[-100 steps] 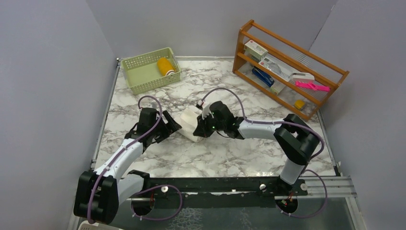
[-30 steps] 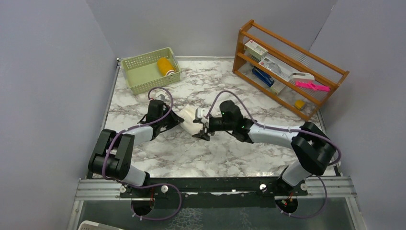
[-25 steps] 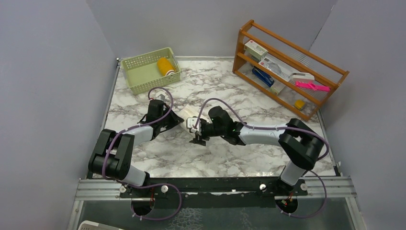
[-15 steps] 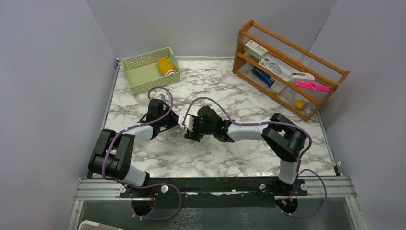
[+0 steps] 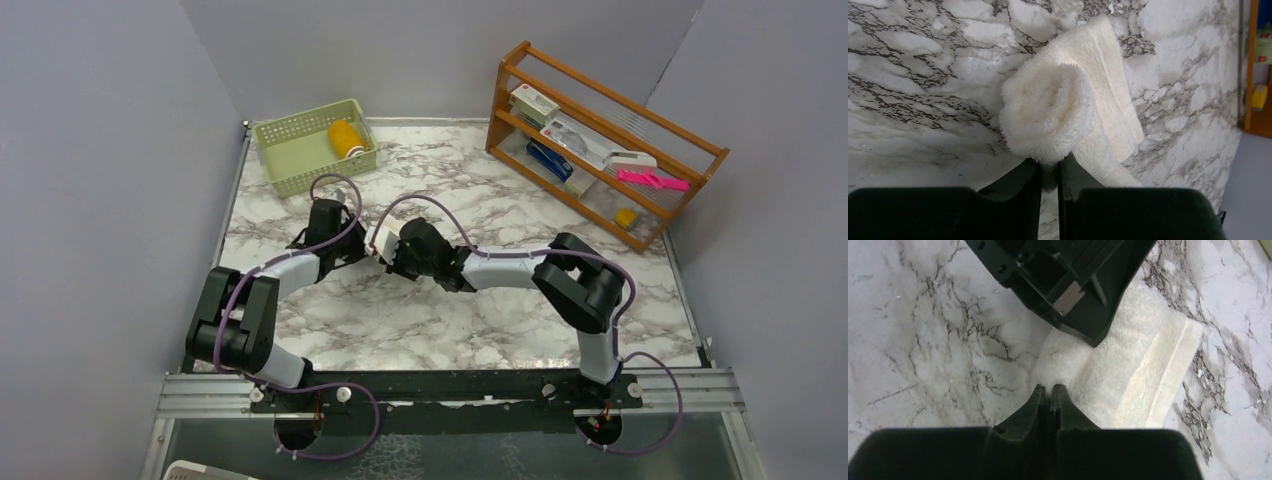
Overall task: Roll the towels
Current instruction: Roll the towel at the center of the board, then pick up the towel at the center of the board, then place the towel in the bin.
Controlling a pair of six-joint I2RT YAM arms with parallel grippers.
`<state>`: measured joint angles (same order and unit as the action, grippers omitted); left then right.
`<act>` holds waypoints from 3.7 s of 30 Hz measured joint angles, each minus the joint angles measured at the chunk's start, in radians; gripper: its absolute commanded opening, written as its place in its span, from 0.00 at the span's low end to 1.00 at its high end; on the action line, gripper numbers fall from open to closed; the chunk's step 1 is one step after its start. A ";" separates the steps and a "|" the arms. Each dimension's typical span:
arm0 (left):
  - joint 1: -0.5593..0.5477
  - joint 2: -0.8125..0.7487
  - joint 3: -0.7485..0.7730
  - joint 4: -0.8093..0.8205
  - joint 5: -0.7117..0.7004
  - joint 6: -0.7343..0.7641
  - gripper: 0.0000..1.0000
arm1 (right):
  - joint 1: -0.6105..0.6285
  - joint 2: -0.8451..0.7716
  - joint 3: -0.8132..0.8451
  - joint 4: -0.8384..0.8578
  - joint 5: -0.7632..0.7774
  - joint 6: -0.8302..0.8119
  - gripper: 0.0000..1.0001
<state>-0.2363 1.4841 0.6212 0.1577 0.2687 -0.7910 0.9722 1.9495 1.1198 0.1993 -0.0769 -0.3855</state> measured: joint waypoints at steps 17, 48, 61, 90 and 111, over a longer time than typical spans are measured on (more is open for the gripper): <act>0.083 -0.114 0.123 -0.161 0.092 0.064 0.83 | -0.157 0.021 0.100 -0.095 -0.302 0.417 0.01; 0.024 0.053 0.025 0.113 0.149 -0.116 0.89 | -0.492 0.293 -0.088 0.782 -0.770 1.454 0.01; -0.099 0.251 0.091 0.320 0.113 -0.235 0.89 | -0.531 0.430 -0.173 1.236 -0.735 1.855 0.01; -0.050 0.334 0.195 0.523 0.020 -0.198 0.36 | -0.626 0.079 -0.378 1.128 -0.762 1.588 0.49; 0.312 0.645 1.347 -0.166 0.399 0.177 0.35 | -0.668 -0.394 -0.559 0.570 -0.793 1.119 0.47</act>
<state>0.0753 2.1296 1.9678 -0.0082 0.6674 -0.6144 0.3038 1.5551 0.5606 0.7696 -0.8696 0.7338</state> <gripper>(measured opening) 0.356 0.479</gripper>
